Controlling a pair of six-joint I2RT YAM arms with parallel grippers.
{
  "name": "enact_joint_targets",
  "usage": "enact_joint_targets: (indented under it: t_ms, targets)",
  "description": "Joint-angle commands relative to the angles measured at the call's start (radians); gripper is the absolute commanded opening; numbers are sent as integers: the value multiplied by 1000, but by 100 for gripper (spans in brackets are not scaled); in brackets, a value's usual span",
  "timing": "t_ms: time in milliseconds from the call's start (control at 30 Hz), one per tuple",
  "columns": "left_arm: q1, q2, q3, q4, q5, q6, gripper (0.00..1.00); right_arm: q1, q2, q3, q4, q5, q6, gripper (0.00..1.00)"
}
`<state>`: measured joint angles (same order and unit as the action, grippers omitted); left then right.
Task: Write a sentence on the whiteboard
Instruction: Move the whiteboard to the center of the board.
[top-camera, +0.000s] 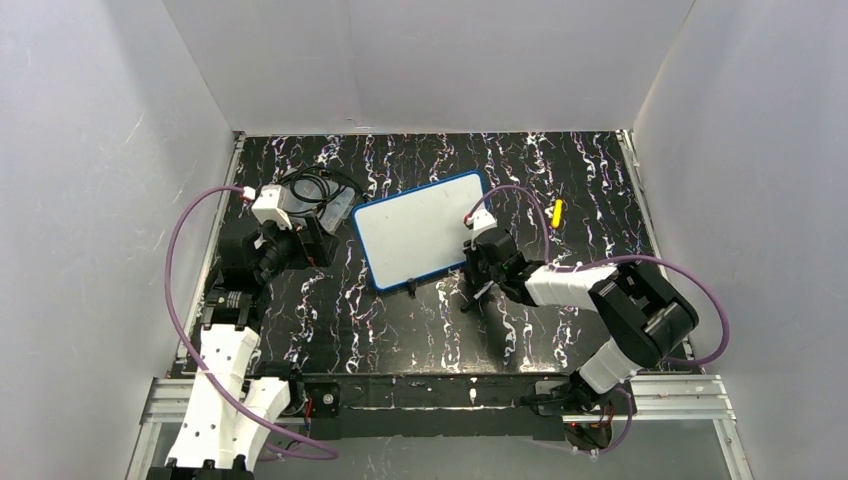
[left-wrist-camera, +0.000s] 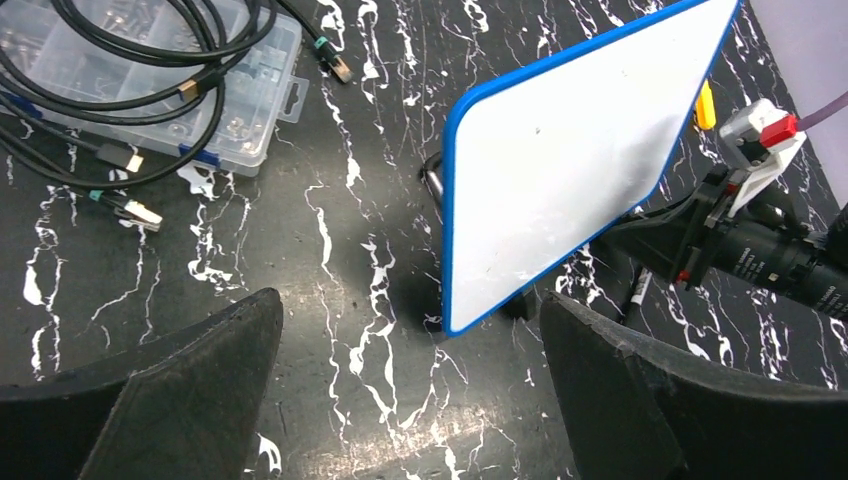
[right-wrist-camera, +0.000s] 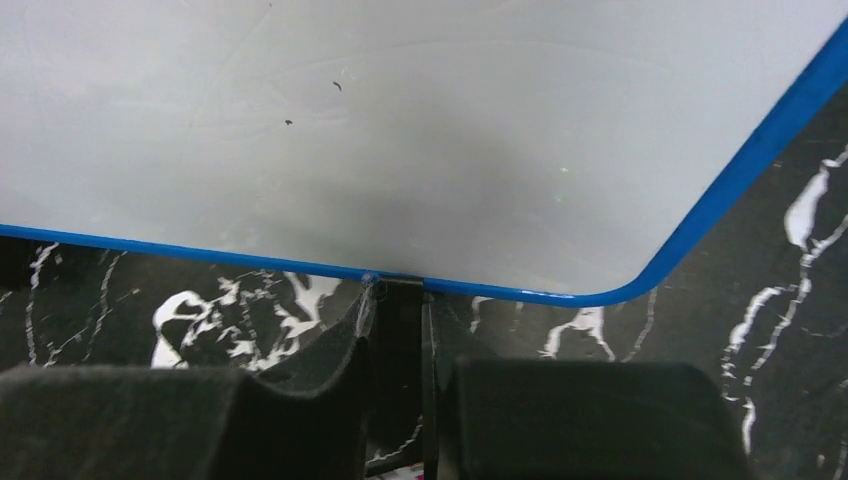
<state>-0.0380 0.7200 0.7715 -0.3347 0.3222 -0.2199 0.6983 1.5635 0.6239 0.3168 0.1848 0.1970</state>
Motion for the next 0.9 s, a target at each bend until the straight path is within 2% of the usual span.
enact_joint_targets:
  t_ms: [0,100,233,467,600,767,867]
  targets:
    - [-15,9,-17,17,74,14,98,50,-23,8,-50,-78,-14,8]
    - [-42,7,-22,16,77,23,94,52,-56,2,-65,-64,-3,32]
    - [-123,-6,-22,-2,26,30,92,52,-98,-9,-84,-43,8,55]
    - [-403,-62,-20,-40,-177,-33,86,50,-236,-32,-185,41,45,82]
    - [-562,-30,13,-35,-245,-102,84,48,-353,-34,-290,155,59,98]
    - [-839,167,86,16,-394,-132,84,-24,-475,-29,-420,178,52,99]
    - [-922,299,89,144,-376,-154,85,-147,-507,-7,-499,112,71,99]
